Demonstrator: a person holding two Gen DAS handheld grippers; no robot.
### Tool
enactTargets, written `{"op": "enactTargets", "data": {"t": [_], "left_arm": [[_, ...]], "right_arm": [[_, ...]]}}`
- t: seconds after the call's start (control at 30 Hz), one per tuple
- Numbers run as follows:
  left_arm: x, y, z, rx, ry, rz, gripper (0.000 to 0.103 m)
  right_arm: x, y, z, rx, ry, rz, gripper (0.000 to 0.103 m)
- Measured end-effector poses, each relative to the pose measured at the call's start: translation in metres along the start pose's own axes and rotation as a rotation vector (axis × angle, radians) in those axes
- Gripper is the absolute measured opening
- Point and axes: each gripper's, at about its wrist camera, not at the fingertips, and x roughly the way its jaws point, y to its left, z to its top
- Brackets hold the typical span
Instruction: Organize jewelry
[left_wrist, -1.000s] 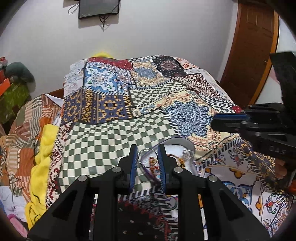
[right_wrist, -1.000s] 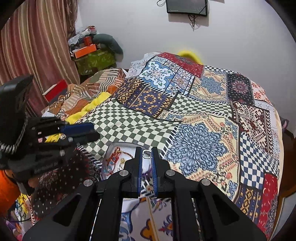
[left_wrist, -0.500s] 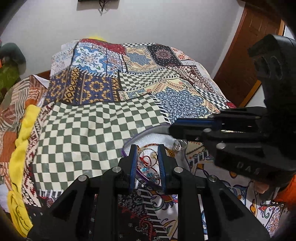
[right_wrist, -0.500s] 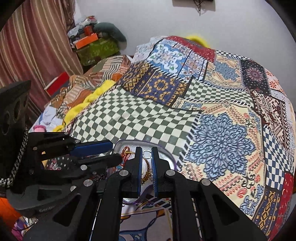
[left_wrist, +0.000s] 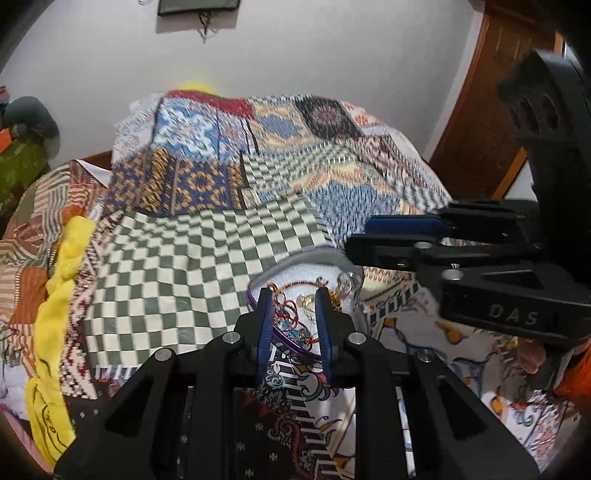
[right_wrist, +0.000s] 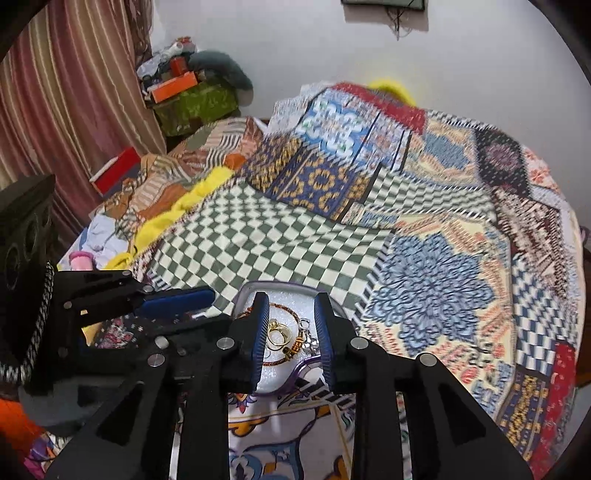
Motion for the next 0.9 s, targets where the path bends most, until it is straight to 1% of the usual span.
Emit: {"op": "enactTargets", "data": {"t": [0.07, 0.17, 0.23, 0.27, 0.33, 0.37, 0.4, 0.43, 0.47, 0.53, 0.6, 0.63, 0.67, 0.7, 0.73, 0.77, 0.83, 0.9], "left_arm": [[-0.015, -0.003, 0.004, -0.003, -0.030, 0.015, 0.021], [-0.050, -0.010, 0.012, -0.006, -0.088, 0.047, 0.022], [-0.070, -0.013, 0.016, -0.019, -0.120, 0.048, 0.022], [-0.088, -0.016, 0.018, -0.031, -0.148, 0.041, 0.022], [-0.113, -0.022, 0.020, -0.036, -0.194, 0.038, 0.022], [-0.130, -0.027, 0.020, -0.031, -0.230, 0.048, 0.022], [-0.153, -0.035, 0.018, -0.013, -0.287, 0.075, 0.022], [-0.164, -0.039, 0.017, -0.003, -0.316, 0.090, 0.022], [-0.187, -0.048, 0.014, 0.011, -0.366, 0.113, 0.022], [-0.215, -0.057, 0.009, 0.023, -0.424, 0.121, 0.022], [-0.252, -0.071, -0.002, 0.035, -0.506, 0.127, 0.022], [-0.262, -0.075, -0.005, 0.037, -0.528, 0.126, 0.024], [-0.280, -0.083, -0.012, 0.041, -0.565, 0.119, 0.030], [-0.292, -0.090, -0.019, 0.044, -0.591, 0.116, 0.032], [-0.299, -0.093, -0.022, 0.045, -0.607, 0.118, 0.036], [-0.308, -0.098, -0.029, 0.048, -0.628, 0.122, 0.038], [-0.324, -0.110, -0.041, 0.062, -0.661, 0.134, 0.040], [-0.338, -0.122, -0.055, 0.073, -0.697, 0.163, 0.050]], "right_arm": [[-0.019, 0.002, 0.001, 0.002, -0.035, -0.005, 0.023], [-0.051, 0.010, 0.002, -0.010, -0.097, -0.032, 0.023], [-0.077, 0.017, 0.002, -0.021, -0.147, -0.052, 0.023], [-0.088, 0.019, 0.002, -0.022, -0.170, -0.057, 0.023], [-0.124, 0.030, -0.001, -0.024, -0.242, -0.061, 0.023], [-0.140, 0.035, -0.003, -0.028, -0.278, -0.066, 0.023], [-0.158, 0.041, -0.006, -0.034, -0.319, -0.077, 0.023], [-0.175, 0.047, -0.010, -0.043, -0.361, -0.089, 0.023], [-0.187, 0.052, -0.012, -0.049, -0.390, -0.096, 0.023], [-0.227, 0.067, -0.023, -0.065, -0.486, -0.106, 0.023], [-0.255, 0.080, -0.032, -0.074, -0.557, -0.113, 0.023], [-0.271, 0.088, -0.040, -0.085, -0.598, -0.121, 0.023], [-0.281, 0.095, -0.045, -0.095, -0.625, -0.132, 0.023], [-0.293, 0.103, -0.053, -0.104, -0.662, -0.155, 0.023], [-0.301, 0.108, -0.058, -0.107, -0.688, -0.173, 0.023], [-0.312, 0.117, -0.067, -0.107, -0.723, -0.188, 0.023], [-0.325, 0.127, -0.080, -0.092, -0.755, -0.195, 0.023], [-0.330, 0.133, -0.089, -0.077, -0.768, -0.197, 0.024]]}}
